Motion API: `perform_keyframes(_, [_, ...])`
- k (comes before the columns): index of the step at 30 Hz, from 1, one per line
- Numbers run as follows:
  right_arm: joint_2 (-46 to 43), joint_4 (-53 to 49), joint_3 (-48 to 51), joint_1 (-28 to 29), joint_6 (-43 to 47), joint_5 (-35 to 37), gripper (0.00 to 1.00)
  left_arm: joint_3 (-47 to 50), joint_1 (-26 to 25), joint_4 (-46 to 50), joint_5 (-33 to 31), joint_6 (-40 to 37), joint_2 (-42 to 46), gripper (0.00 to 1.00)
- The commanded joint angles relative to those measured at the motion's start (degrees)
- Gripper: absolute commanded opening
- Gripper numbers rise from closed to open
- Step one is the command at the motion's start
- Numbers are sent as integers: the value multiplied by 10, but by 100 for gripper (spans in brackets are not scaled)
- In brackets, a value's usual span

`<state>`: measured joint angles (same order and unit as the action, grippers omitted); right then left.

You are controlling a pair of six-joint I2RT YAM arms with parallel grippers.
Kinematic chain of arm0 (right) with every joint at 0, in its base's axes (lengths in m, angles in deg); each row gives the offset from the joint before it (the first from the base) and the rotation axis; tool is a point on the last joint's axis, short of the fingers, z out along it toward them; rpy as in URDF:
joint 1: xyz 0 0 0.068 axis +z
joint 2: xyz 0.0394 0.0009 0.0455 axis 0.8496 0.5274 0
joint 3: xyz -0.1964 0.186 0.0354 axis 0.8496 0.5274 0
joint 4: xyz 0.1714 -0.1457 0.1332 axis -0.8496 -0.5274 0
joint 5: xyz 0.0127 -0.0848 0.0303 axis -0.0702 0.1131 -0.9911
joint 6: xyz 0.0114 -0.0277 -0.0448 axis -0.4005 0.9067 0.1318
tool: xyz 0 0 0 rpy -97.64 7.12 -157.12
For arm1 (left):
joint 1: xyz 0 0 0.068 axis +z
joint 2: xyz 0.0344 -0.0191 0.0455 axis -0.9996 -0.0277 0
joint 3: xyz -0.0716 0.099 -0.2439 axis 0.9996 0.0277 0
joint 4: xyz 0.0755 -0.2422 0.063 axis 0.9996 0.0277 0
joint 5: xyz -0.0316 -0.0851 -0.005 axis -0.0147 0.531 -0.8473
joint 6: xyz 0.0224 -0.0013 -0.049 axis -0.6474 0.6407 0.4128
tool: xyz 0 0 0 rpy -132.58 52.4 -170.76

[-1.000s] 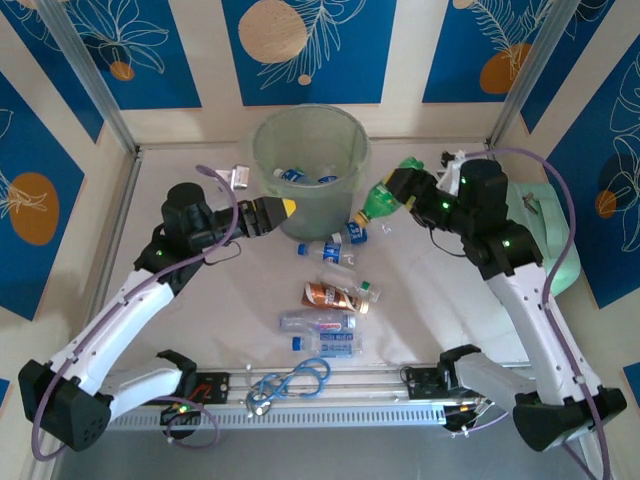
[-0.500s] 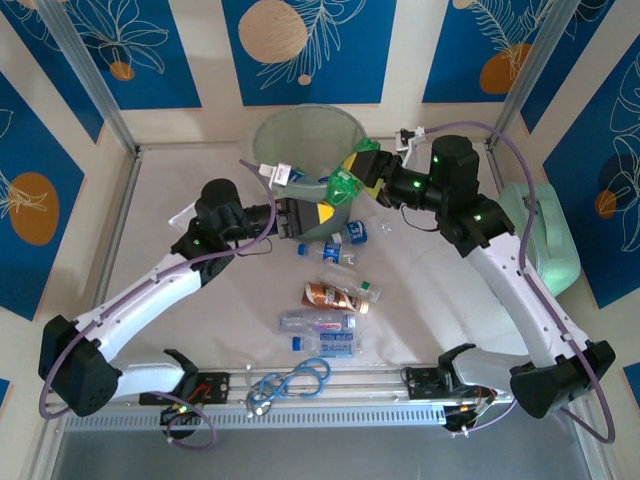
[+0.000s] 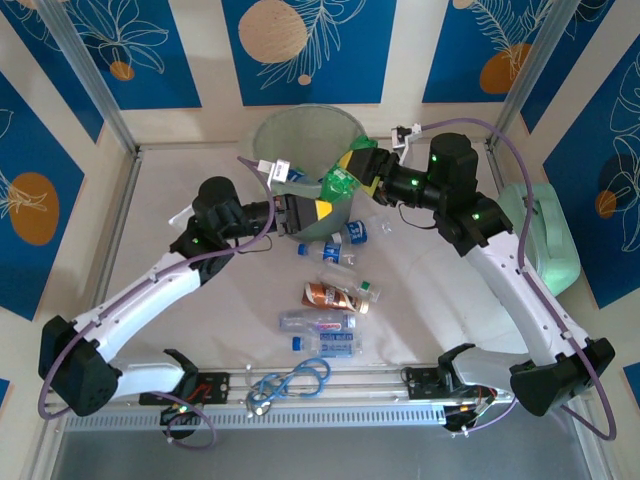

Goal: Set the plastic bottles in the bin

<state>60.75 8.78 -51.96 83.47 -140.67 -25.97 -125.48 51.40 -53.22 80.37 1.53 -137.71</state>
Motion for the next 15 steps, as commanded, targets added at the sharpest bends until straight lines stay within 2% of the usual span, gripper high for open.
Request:
perform_keyframes(1, [-8, -26, -26, 4, 11, 8, 89, -23, -3, 36, -25, -48, 23, 19])
perform_keyframes(4, [-18, -109, -49, -8, 38, 72, 99, -41, -3, 113, -76, -98, 40, 19])
perform_keyframes(8, [-40, -189, -61, -54, 50, 127, 99, -94, 1, 243, -153, -179, 45, 19])
perform_keyframes(15, [-80, -224, -10, -144, 29, 86, 100, -292, 28, 469, -296, -282, -54, 19])
